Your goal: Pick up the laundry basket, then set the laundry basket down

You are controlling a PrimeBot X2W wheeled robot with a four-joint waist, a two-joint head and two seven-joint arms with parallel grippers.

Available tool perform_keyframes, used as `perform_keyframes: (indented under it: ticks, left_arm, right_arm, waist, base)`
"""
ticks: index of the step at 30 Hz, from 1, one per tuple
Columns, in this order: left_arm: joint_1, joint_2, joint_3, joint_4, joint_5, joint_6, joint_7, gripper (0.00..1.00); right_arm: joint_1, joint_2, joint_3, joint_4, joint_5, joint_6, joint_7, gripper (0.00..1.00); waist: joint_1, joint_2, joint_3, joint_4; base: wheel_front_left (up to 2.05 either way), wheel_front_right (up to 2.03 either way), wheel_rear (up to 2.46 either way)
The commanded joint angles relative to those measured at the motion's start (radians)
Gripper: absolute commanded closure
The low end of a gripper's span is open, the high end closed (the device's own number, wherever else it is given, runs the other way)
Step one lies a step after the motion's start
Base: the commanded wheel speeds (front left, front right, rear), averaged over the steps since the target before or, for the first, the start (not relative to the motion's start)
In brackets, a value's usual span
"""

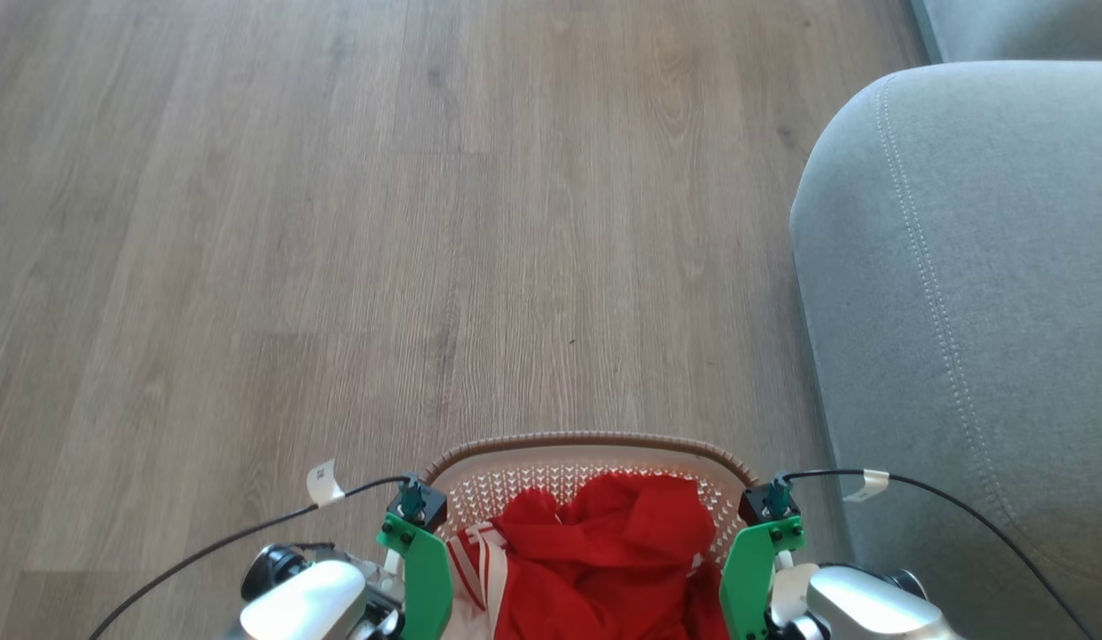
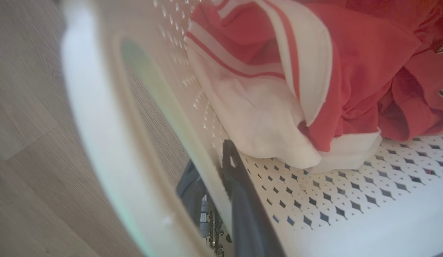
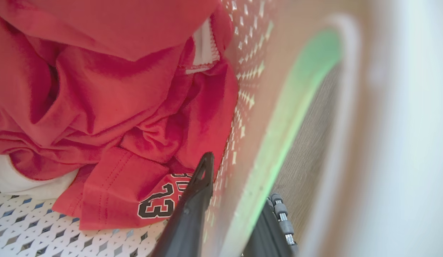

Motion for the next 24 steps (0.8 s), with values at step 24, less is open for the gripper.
perform_keyframes:
  ticks: [24]
  left_arm:
    - [-0.013, -0.003, -0.018, -0.03, -0.012, -0.018, -0.032, 1.0]
  right_arm:
    - [-0.059, 0.041, 0.016, -0.038, -0.013, 0.016, -0.03, 1.0]
  waist:
    - [0.0001, -0.0001, -0.027, 0.002]
  base:
    - [0.0, 0.0, 0.0]
